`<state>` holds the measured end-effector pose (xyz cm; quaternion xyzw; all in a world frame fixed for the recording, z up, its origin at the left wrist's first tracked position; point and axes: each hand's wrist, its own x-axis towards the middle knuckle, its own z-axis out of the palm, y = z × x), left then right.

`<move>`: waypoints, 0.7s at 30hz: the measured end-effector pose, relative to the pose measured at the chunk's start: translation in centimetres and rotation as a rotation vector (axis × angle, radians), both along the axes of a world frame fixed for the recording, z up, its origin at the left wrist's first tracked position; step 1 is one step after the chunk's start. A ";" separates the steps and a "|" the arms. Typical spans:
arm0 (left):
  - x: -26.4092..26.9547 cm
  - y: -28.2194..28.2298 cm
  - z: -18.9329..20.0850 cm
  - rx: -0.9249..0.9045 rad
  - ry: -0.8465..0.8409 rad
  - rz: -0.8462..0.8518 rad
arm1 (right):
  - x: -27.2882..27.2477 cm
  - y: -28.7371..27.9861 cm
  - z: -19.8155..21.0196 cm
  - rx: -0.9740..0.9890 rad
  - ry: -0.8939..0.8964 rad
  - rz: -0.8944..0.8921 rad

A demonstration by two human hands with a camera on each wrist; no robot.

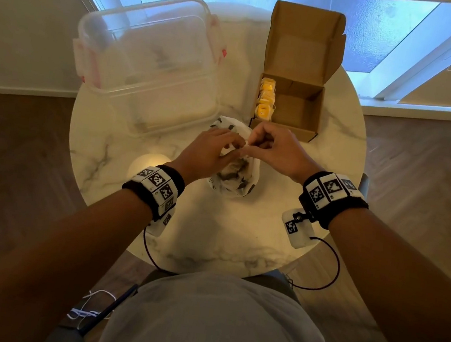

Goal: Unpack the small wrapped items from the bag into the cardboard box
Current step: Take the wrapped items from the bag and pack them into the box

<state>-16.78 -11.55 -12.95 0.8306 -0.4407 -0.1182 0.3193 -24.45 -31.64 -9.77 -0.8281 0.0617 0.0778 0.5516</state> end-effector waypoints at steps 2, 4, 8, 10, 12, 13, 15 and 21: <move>0.3 0.1 0.1 -0.013 0.017 0.017 | 0.1 -0.2 0.1 0.023 0.007 0.009; 0.4 0.3 0.4 -0.015 0.062 0.023 | -0.1 -0.3 0.2 -0.002 -0.014 0.046; 0.4 0.8 1.0 0.006 0.160 0.047 | -0.5 0.1 0.4 -0.123 -0.091 0.094; 0.3 1.0 1.1 0.021 0.182 0.046 | -0.5 0.2 0.5 -0.174 -0.114 0.082; 0.1 1.0 1.1 0.005 0.196 0.051 | -0.5 0.2 0.5 -0.233 -0.149 0.070; -0.1 0.9 1.0 -0.009 0.217 0.068 | -0.5 0.2 0.7 -0.247 -0.167 0.061; -0.4 0.7 1.0 -0.006 0.289 0.106 | -0.4 0.3 1.1 -0.249 -0.203 0.038; -1.1 -1.4 0.4 0.059 0.381 -0.022 | 0.1 0.4 2.8 -0.225 -0.263 -0.013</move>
